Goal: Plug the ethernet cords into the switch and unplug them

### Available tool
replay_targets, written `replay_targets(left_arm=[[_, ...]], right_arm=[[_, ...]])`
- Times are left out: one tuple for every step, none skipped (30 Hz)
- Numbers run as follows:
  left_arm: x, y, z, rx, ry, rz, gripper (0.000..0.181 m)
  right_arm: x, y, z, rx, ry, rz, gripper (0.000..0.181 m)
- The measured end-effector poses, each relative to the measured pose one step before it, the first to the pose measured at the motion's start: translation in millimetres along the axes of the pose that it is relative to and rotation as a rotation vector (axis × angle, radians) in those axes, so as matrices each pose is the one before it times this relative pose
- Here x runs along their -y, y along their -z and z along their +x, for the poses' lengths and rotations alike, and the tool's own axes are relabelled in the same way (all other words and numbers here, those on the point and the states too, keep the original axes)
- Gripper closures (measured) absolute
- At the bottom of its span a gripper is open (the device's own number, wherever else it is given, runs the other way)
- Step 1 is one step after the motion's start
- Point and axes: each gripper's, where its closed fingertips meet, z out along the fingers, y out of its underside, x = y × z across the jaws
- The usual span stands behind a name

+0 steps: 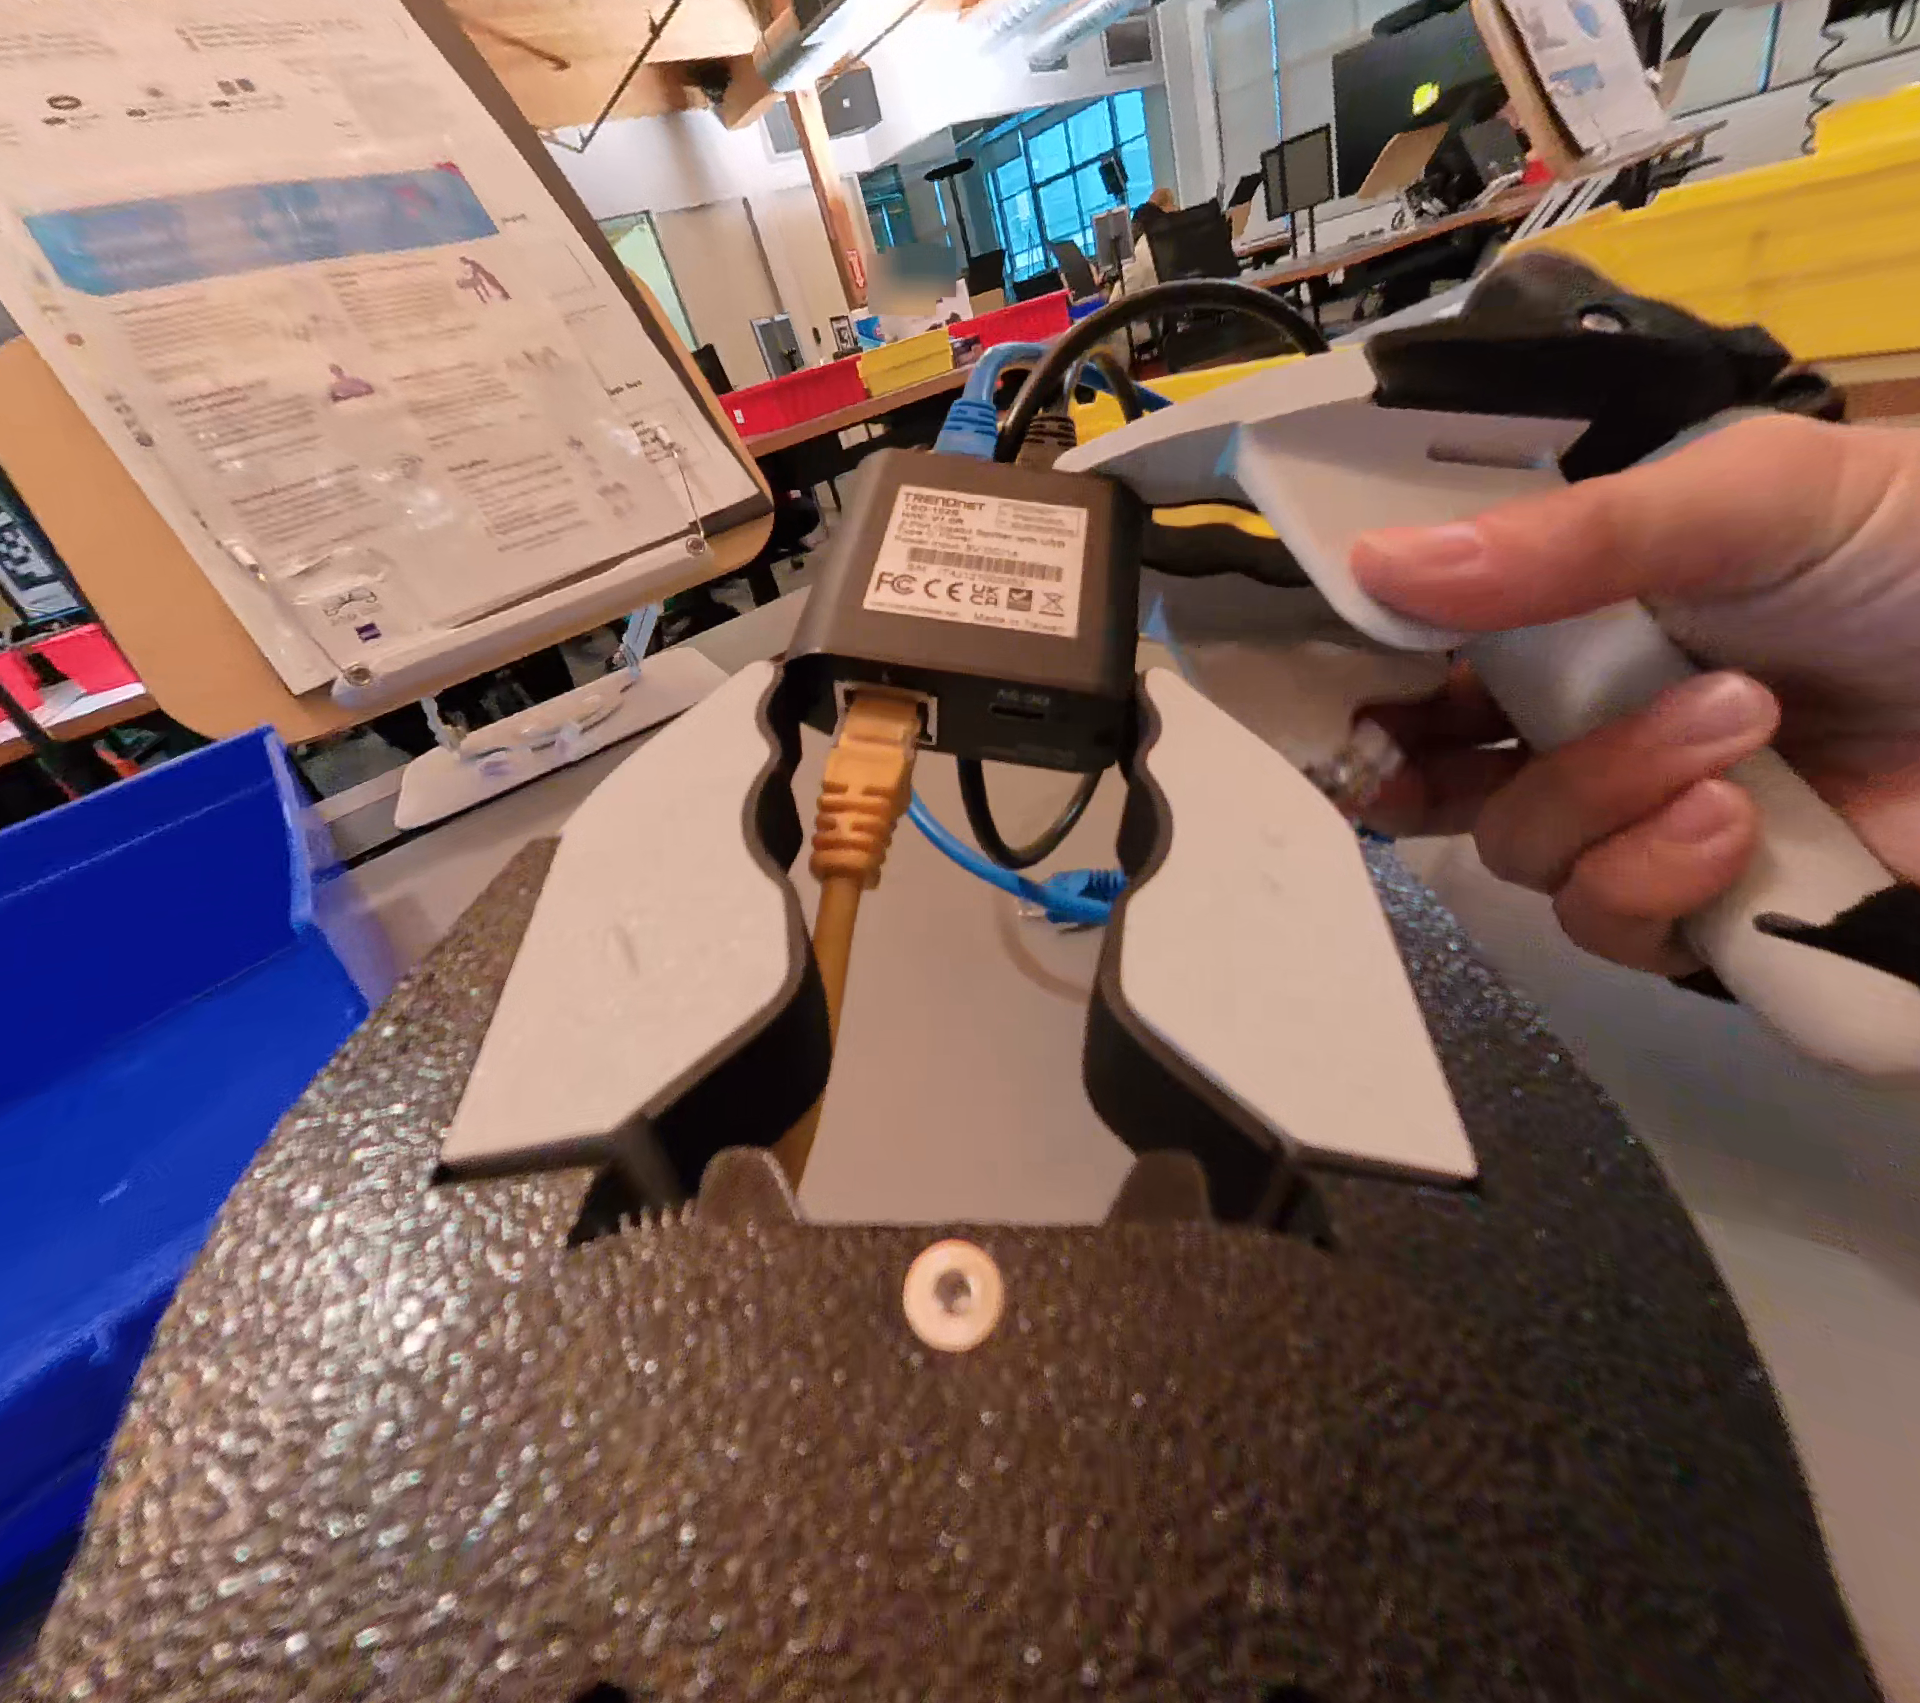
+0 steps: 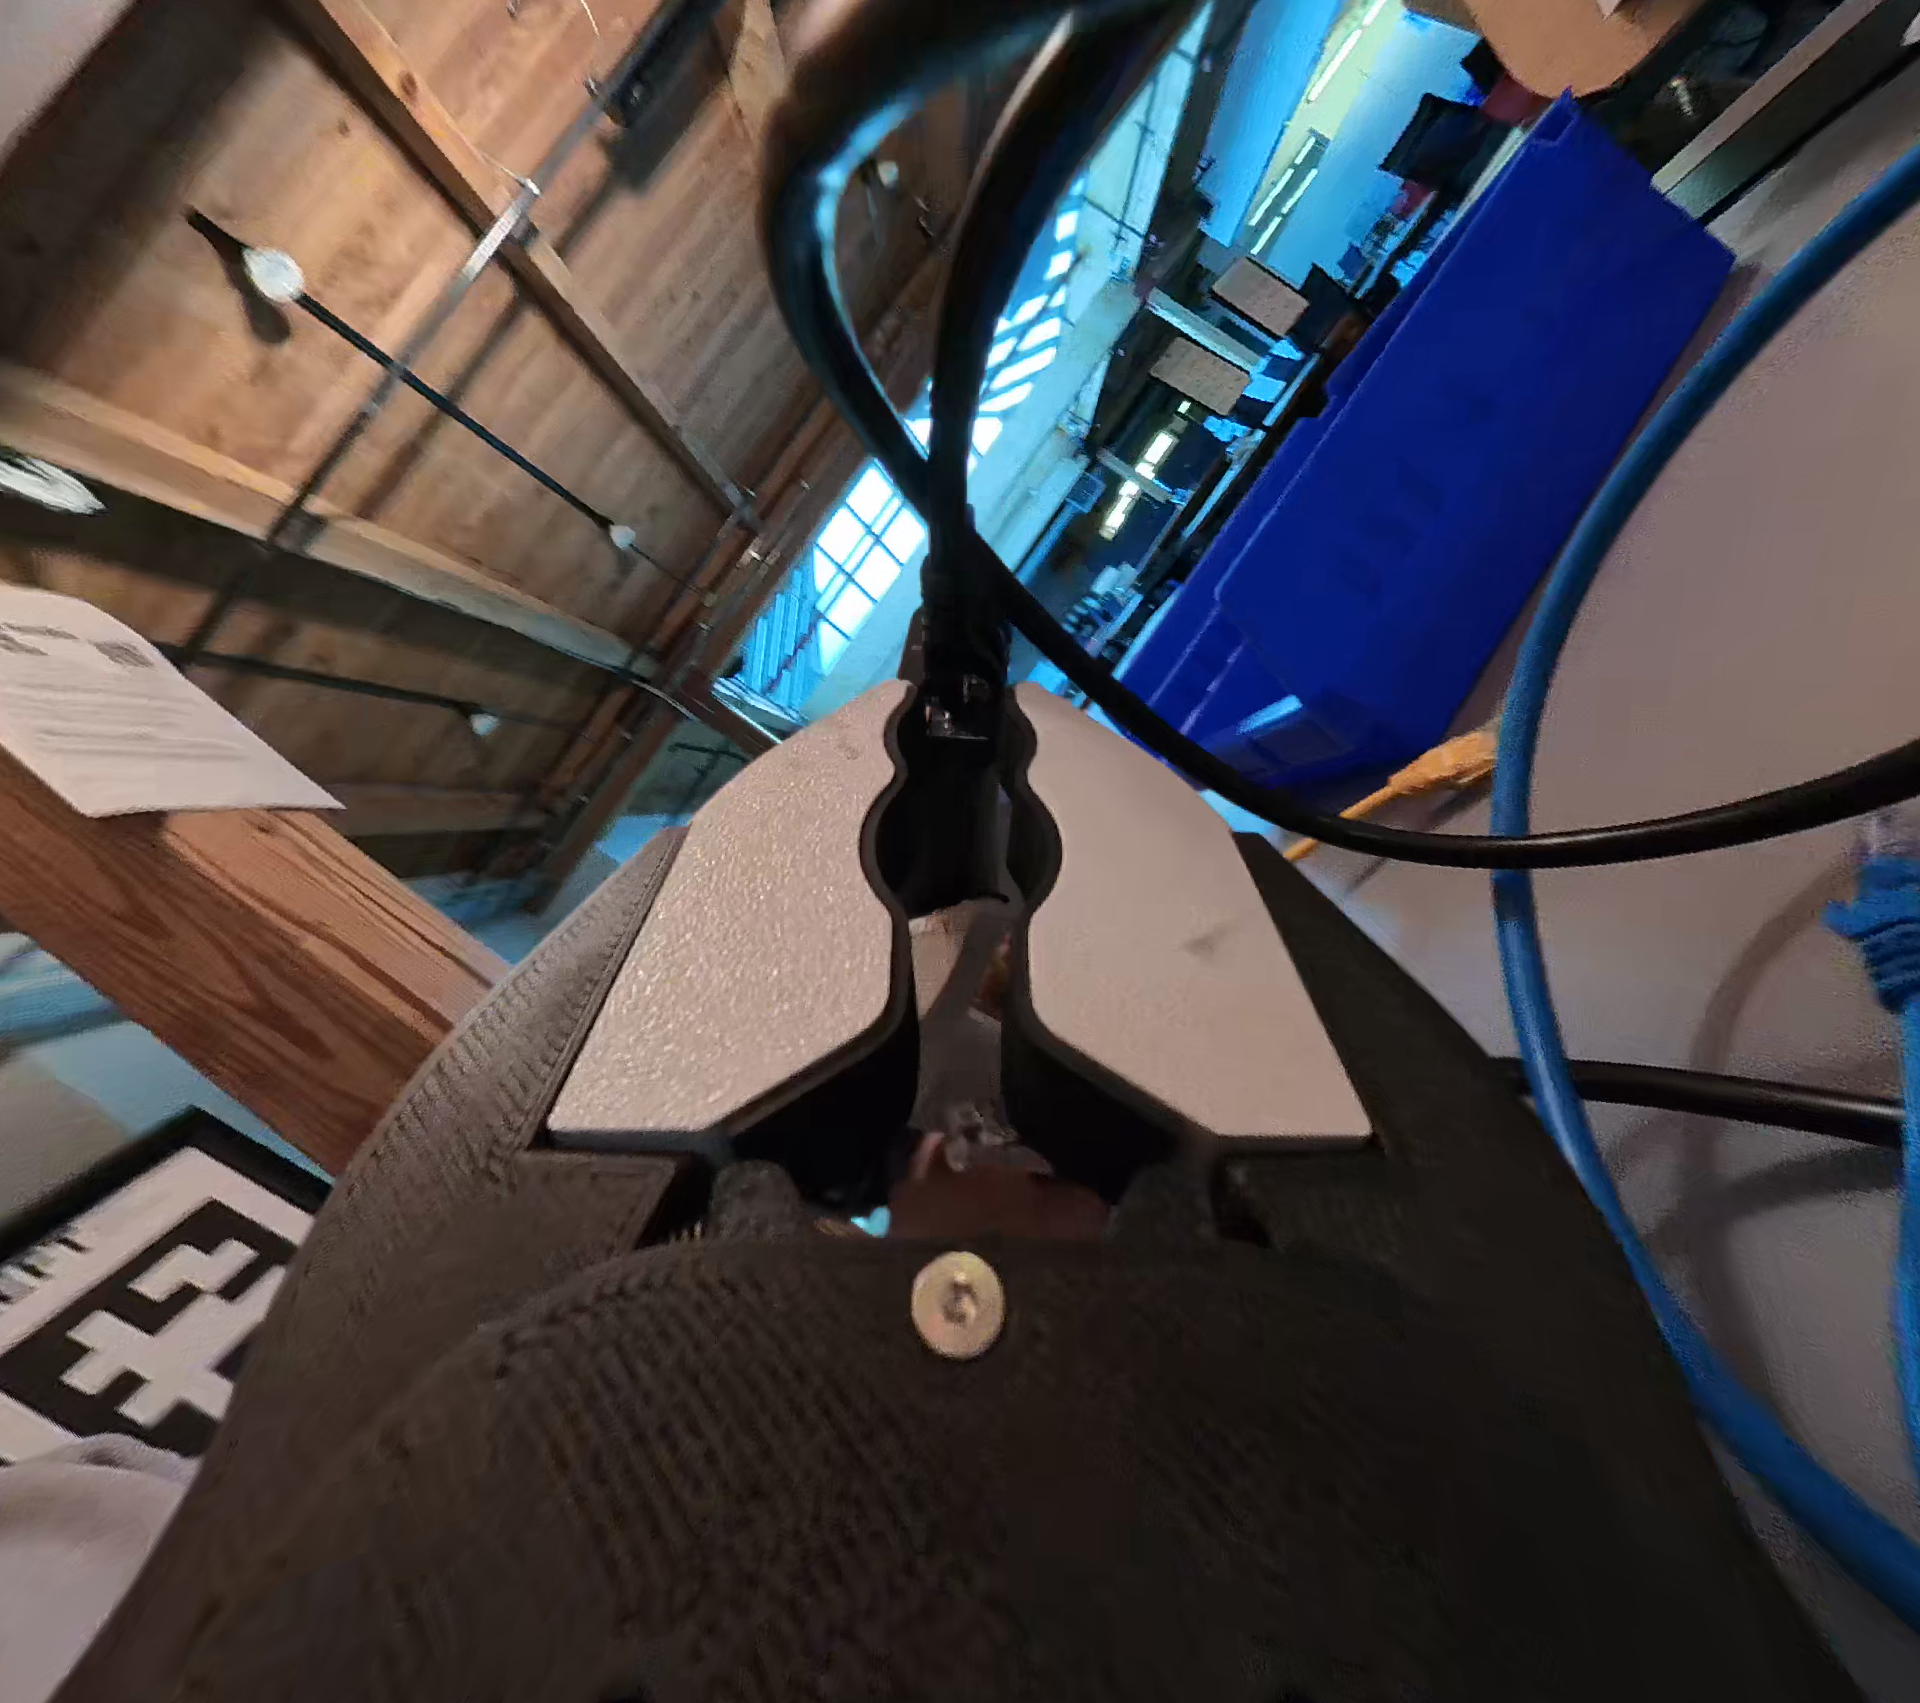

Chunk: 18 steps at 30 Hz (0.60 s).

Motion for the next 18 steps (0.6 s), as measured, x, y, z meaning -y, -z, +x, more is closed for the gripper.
replay_targets(left_arm=[[1.19,0.57,-0.36,0.0048,-0.0015,0.0082,0.122],[-0.31,0.24,-0.41,0.0054,-0.0067,-0.0017,0.122],[-1.0,0.0,-0.29,0.0016,-0.0043,-0.0054,0.122],[-0.61,0.0,0.02,-0.0019,0.0001,-0.0017,0.122],[-0.35,-0.08,0.23,-0.0019,-0.0001,0.0005,0.122],[-0.36,-0.08,0.15,0.0008,-0.0031,-0.0005,0.122],[-0.1,-0.2,0.4,-0.0004,-0.0006,-0.0006,0.122],[0.16,-0.09,0.48,-0.0015,0.0013,0.0008,0.122],[0.03,-0.06,0.22,-0.0006,-0.0023,0.0004,0.122],[0.21,0.11,0.23,-0.001,-0.0079,0.0015,0.122],[0.54,0.29,0.33,-0.0016,-0.009,0.0028,0.122],[-0.27,0.08,0.17,-0.0009,-0.0052,-0.0037,0.122],[-0.66,-0.32,0.57,-0.0009,0.0004,-0.0047,0.122],[-0.8,-0.45,0.55,-0.0001,0.0087,-0.0007,0.122],[-1.48,-0.55,0.78,-0.0007,0.0166,-0.0018,0.122],[-2.0,-0.75,1.05,-0.0045,0.0218,-0.0028,0.122],[-1.51,-0.61,1.07,-0.0062,0.0154,-0.0015,0.122],[-0.76,-0.33,0.74,-0.0043,0.0005,-0.0018,0.122]], right_arm=[[-0.03,-0.35,-0.27,0.0064,-0.0294,0.0149,0.168],[-0.2,-0.08,0.55,0.0002,-0.0176,0.008,0.166],[-0.11,0.06,0.91,-0.0035,-0.0059,0.004,0.164],[0.0,0.16,0.65,-0.0064,0.0002,0.0025,0.165],[0.09,-0.03,0.04,-0.0041,0.0006,0.0037,0.164],[0.07,-0.5,-0.49,-0.0016,0.0006,0.0031,0.162],[0.07,-0.39,-0.04,-0.0033,0.0014,0.002,0.162],[0.06,-0.22,0.32,-0.0051,0.0018,0.0013,0.162],[0.03,-0.16,0.59,-0.0056,-0.0017,0.0011,0.163],[-0.29,0.29,1.15,-0.0087,-0.0035,-0.0005,0.167],[-0.7,0.48,-0.37,-0.0002,0.0167,-0.0039,0.167],[-0.4,0.62,0.63,-0.0125,0.0293,-0.0037,0.168],[-0.06,0.47,0.43,-0.0096,0.022,-0.0013,0.168],[-0.09,0.46,0.68,-0.0062,0.0136,-0.0023,0.168],[-0.22,0.59,1.64,-0.0072,0.014,-0.0018,0.168],[-0.32,0.99,1.77,-0.0059,0.0146,-0.0016,0.166],[-0.37,1.09,1.32,-0.0034,0.0128,-0.0012,0.166],[-0.03,0.94,0.28,-0.0025,0.0115,0.001,0.166]])
